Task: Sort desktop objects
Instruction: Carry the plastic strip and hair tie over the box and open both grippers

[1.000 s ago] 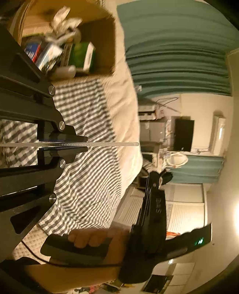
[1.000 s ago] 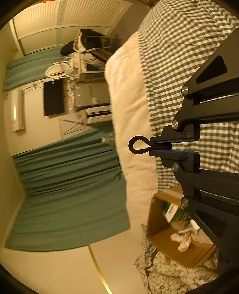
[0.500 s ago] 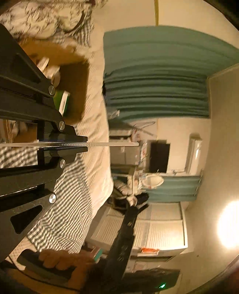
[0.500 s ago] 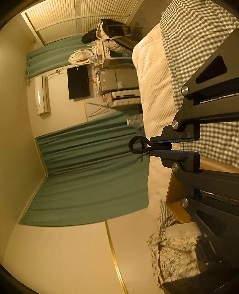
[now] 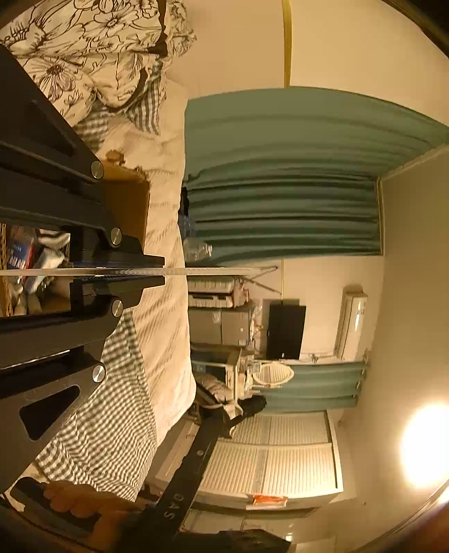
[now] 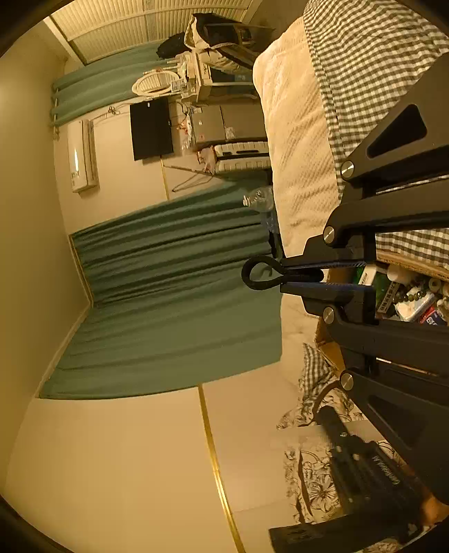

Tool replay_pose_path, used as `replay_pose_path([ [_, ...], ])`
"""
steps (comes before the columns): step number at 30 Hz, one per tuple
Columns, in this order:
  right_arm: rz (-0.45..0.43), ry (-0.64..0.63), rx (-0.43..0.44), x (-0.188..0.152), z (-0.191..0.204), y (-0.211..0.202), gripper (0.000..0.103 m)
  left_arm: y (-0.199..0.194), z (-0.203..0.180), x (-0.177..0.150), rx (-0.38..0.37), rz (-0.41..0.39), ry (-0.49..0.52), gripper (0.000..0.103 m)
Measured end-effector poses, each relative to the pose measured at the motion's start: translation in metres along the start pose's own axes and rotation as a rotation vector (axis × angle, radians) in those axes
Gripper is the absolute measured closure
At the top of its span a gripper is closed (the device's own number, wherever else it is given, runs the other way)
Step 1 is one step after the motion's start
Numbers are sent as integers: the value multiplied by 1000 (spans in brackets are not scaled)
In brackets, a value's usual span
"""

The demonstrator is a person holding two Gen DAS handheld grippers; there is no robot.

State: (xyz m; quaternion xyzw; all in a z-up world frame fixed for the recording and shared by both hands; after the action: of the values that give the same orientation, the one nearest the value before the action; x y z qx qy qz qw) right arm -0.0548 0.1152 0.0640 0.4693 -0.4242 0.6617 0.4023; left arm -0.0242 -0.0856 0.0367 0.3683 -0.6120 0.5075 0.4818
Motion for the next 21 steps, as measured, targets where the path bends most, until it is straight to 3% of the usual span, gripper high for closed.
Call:
replay_pose_path([
  [12, 146, -69, 70, -48, 25, 68, 97, 55, 32, -32, 61, 114, -26, 100],
  [21, 307, -136, 127, -100, 44, 129, 97, 113, 54, -76, 82, 283, -84, 100],
])
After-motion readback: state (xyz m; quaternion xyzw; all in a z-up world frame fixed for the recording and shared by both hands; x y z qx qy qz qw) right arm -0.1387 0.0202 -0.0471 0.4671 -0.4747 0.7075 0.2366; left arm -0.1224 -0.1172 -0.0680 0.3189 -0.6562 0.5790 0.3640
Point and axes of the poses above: each gripper's, at about its wrist camera, not at the fingertips, and y roughly the way its jaws point, z to its left, x to its top, the point moved 4 cm from there along y, roughly the way its jaws point, and after that the axes turned 5 degrees about -x, right-handed, at the moved point
